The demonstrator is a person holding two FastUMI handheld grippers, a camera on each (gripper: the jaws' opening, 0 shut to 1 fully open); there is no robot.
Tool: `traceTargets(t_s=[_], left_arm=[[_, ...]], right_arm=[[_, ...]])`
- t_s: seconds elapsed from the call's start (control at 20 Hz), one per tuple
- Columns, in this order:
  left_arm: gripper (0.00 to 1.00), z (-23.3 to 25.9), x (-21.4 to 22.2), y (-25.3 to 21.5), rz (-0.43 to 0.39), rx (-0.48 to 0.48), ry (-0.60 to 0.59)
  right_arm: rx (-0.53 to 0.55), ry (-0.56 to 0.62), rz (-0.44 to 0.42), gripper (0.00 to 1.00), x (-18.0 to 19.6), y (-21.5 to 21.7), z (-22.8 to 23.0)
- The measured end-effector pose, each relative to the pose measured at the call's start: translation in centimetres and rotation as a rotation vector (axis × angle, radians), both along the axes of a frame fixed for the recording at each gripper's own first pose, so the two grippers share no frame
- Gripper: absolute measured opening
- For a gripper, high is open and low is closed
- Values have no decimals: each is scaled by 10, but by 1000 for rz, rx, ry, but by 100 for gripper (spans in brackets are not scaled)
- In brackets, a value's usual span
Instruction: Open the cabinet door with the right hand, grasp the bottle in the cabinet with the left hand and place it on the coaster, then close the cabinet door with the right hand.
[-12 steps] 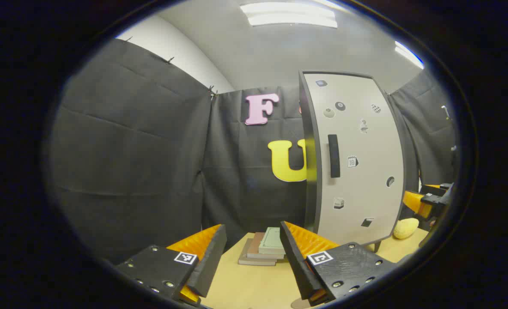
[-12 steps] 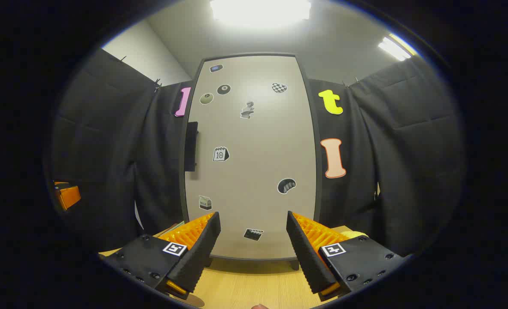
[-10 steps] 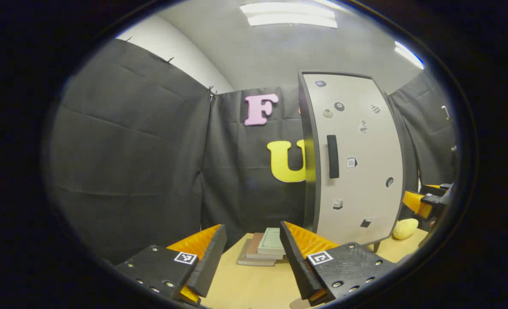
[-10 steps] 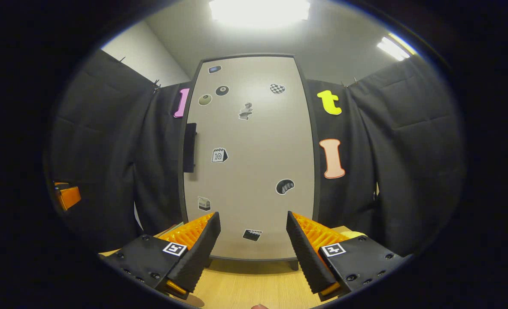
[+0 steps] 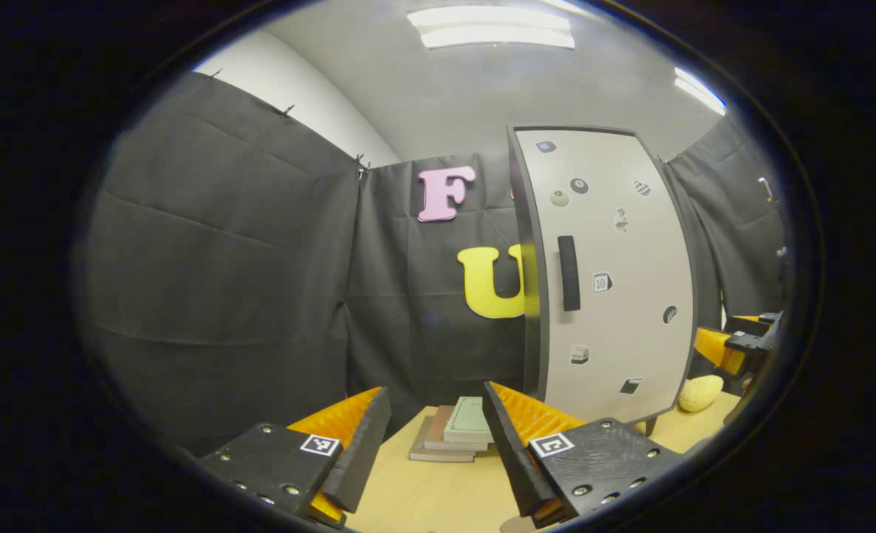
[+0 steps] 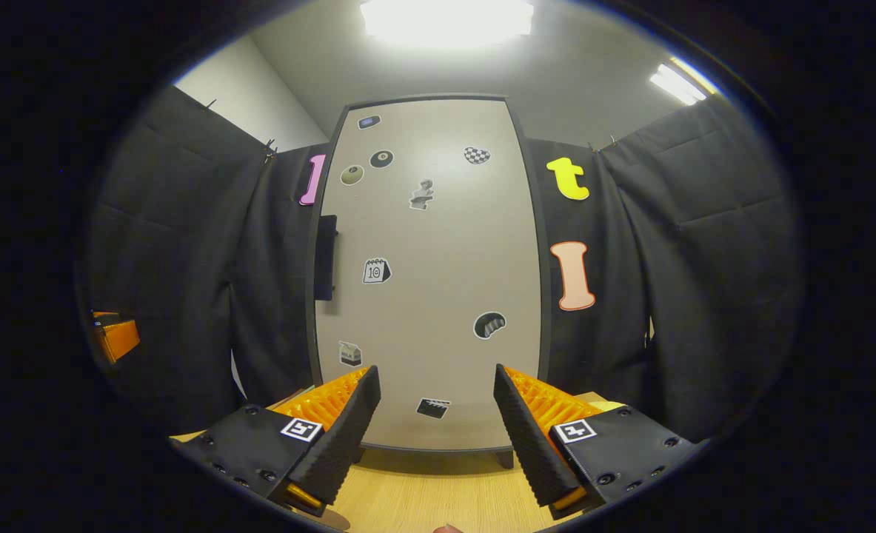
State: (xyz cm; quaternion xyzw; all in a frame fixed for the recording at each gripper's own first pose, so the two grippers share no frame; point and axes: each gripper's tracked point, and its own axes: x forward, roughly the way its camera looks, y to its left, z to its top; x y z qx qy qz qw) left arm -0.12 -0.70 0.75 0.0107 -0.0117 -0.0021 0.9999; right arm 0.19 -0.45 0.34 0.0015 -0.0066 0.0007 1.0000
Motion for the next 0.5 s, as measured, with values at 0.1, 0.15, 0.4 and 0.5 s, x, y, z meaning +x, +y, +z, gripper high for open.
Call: traceTargets(t_s=[0.1, 0.15, 0.4, 0.5], left_arm=[[75, -1, 0, 0, 1, 0, 0], [75, -1, 0, 0, 1, 0, 0], [76, -1, 1, -3, -6, 3, 1], [78, 0, 1, -3, -10, 4, -5]], right_arm=[[1, 1, 2, 98, 2, 1, -1], [1, 0, 3, 98, 1, 1, -1], [-9, -4, 13, 98, 2, 5, 0], [-4, -8, 26, 98, 4, 10, 3]])
